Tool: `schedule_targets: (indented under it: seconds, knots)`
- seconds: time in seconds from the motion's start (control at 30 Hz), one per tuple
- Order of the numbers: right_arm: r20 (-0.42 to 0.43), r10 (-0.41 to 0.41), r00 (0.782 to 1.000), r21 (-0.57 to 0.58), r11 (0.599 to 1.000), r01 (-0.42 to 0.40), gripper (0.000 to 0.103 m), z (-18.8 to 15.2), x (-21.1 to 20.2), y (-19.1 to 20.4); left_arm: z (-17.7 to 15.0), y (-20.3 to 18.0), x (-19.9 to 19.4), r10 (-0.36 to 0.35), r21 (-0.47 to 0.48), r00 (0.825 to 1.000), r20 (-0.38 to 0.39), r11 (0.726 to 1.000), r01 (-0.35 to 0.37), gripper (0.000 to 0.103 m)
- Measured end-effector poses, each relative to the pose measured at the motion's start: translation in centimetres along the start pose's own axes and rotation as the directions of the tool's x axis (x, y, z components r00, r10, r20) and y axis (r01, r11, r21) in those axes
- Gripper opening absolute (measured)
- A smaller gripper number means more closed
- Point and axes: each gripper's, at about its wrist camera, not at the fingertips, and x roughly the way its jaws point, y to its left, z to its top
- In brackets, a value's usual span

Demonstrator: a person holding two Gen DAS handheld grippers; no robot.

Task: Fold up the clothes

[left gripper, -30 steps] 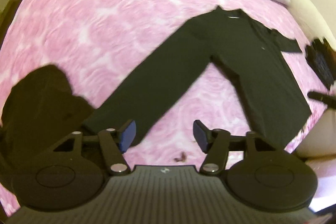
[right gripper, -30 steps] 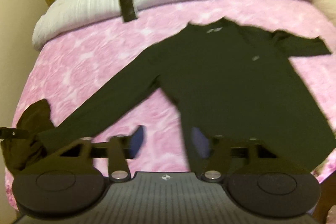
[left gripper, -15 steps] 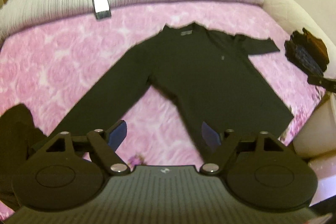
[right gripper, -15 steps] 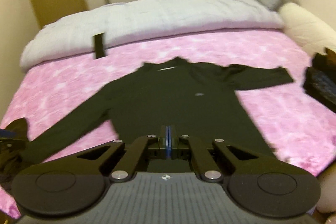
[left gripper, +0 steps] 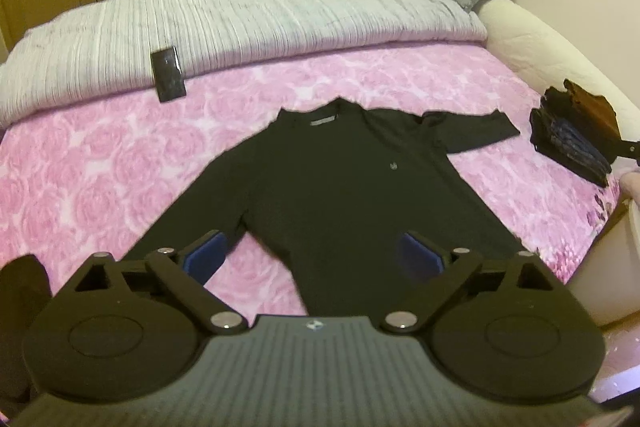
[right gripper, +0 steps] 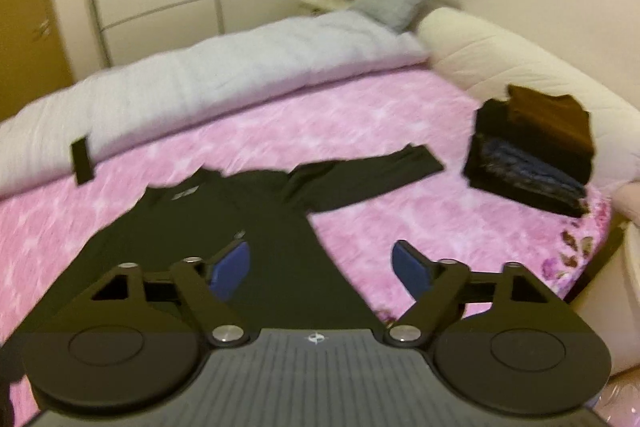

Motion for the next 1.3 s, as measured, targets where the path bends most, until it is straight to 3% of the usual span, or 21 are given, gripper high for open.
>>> schedule_targets:
  seconds: [0.43,0.93,1.13,1.3]
  knots:
    - [0.023,-0.023,0.999,0.047,0.999,0.022,0.088,1.9,0.2,-4.4,0.9,-0.5,-0.4,0.045,-0.023,0.999,0.016,0.999,-0.044,0.098]
    - [-0.048,0.013,0.999,0.033,0.999,-0.012,0.088,1.9,1.7,-4.5,-1.2,-1.3,0.2,0.064,-0.055,0.997,-0.035,0.996,-0.066,0.101]
    - [-0.12,-0.012,0.993,-0.02,1.0,0.01,0.088,1.5,4.6,-3.9,-1.4,-0.3,3.6,0.05,-0.051,0.993,-0.108,0.997,-0.056,0.101]
    - [-0.164,-0.082,0.983,-0.049,0.996,0.074,0.088,2.1,7.1,-4.1,0.4,-1.1,8.7,0.002,0.001,0.992,-0.124,1.0,-0.002,0.101]
